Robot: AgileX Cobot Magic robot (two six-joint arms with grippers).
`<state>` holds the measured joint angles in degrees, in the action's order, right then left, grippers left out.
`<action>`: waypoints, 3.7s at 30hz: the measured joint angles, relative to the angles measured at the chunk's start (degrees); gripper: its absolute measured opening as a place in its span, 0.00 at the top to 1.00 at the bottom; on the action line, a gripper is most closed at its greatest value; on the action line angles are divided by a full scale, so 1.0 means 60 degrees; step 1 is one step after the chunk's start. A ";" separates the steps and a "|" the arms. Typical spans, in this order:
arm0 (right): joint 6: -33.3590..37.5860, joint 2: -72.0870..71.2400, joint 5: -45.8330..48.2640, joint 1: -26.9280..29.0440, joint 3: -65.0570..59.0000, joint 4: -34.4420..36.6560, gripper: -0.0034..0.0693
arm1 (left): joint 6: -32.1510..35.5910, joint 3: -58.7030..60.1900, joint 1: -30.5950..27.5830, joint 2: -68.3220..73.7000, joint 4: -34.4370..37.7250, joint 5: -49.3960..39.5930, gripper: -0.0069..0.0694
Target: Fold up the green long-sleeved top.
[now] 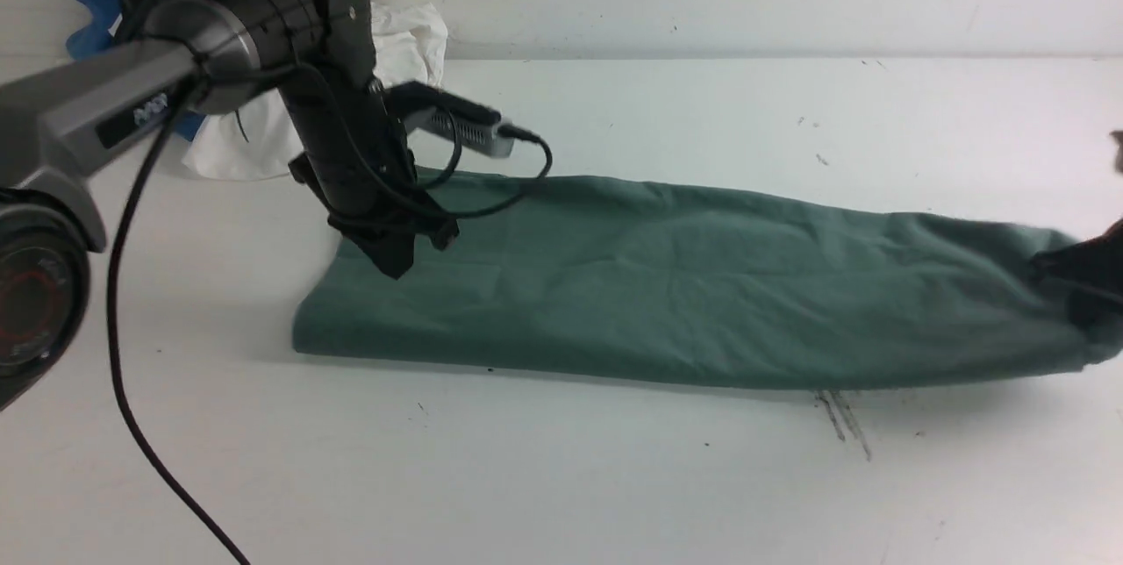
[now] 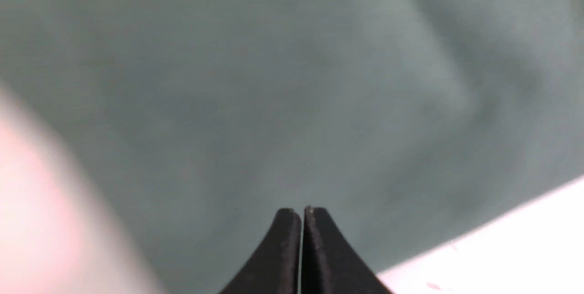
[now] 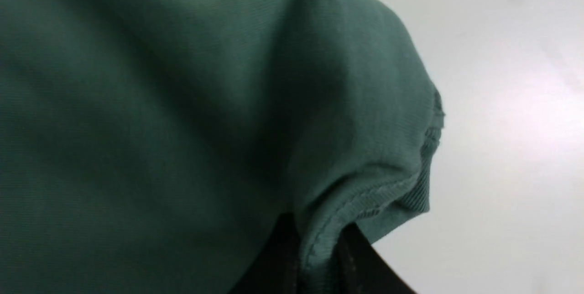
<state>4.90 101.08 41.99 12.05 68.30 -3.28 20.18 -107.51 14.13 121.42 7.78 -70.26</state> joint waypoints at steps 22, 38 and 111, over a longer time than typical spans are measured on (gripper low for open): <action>-0.0529 0.0288 0.2139 -0.5876 0.4559 0.0140 0.90 | -0.0013 -0.0078 0.0000 -0.2569 0.0002 -0.0101 0.92; -0.1201 0.2185 0.3406 -0.7142 0.8127 -0.0659 0.36 | -0.0013 -0.0078 0.0156 -0.2560 0.0543 -0.0101 0.92; 0.5906 -0.9261 -0.1958 -0.4451 -0.3174 0.7266 0.97 | -0.3364 1.3718 0.0475 -1.8726 -0.0908 0.3816 0.92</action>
<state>40.34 45.52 30.24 -14.66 49.26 40.32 0.00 -25.20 16.98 9.07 2.33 -47.36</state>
